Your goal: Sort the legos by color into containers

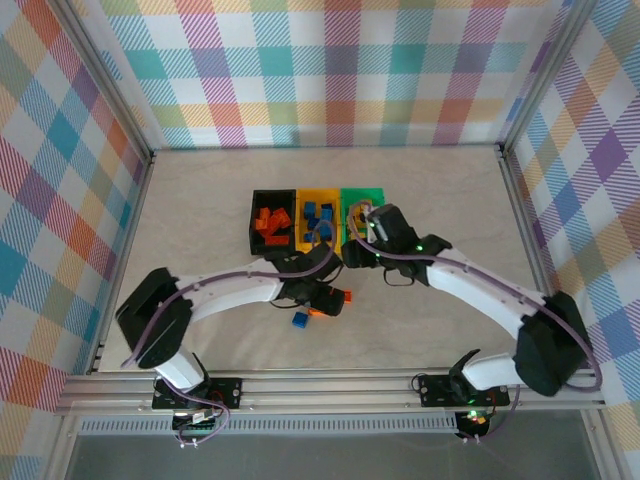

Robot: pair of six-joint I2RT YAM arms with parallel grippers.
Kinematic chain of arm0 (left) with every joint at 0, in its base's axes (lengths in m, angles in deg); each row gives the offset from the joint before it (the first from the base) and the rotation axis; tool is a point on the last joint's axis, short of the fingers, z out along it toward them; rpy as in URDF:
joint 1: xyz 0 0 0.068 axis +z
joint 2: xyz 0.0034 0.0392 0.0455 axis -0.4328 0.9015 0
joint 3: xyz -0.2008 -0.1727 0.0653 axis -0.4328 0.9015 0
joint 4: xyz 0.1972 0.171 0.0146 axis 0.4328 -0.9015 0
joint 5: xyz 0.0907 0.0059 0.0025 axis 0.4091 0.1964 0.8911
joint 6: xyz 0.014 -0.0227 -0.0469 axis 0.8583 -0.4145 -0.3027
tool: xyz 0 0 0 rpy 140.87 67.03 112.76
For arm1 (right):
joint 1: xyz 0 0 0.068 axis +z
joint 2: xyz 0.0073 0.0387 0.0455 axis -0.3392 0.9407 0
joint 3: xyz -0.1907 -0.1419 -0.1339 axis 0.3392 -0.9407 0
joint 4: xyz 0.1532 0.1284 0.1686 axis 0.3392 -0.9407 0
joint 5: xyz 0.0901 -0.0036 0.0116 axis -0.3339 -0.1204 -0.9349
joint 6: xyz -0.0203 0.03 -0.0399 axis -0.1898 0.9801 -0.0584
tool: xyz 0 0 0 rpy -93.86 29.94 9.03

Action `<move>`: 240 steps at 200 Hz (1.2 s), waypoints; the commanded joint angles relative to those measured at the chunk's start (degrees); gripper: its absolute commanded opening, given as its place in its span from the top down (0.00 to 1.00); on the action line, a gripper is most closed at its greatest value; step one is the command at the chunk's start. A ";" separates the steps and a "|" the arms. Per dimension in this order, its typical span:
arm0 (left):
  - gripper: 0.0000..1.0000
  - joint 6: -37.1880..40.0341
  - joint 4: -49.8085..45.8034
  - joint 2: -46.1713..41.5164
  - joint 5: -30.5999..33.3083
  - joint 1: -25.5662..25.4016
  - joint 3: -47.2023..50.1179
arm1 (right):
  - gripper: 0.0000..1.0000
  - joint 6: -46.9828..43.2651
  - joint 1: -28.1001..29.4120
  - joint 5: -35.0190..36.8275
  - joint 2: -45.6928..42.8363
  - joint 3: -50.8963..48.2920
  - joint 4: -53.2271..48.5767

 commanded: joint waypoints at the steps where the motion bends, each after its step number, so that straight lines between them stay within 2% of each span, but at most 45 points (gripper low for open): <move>1: 0.13 5.83 -1.77 4.67 4.66 -0.62 -5.16 | 0.30 2.16 -1.21 0.89 -6.01 -2.85 -0.18; 59: 0.14 12.39 -3.61 14.07 4.41 -2.51 -12.90 | 0.30 2.69 -3.87 1.86 -14.80 -6.62 -3.41; 121: 0.09 13.75 -3.68 17.20 6.51 -4.05 -12.83 | 0.30 2.81 -4.60 1.25 -15.43 -6.42 -3.22; 168: 0.12 14.85 -1.54 19.24 6.42 -4.05 -14.02 | 0.30 2.60 -4.69 1.28 -15.48 -6.04 -3.34; 240: 0.49 15.54 -2.58 21.45 5.50 -4.05 -15.73 | 0.30 2.83 -4.69 1.44 -16.37 -6.49 -3.34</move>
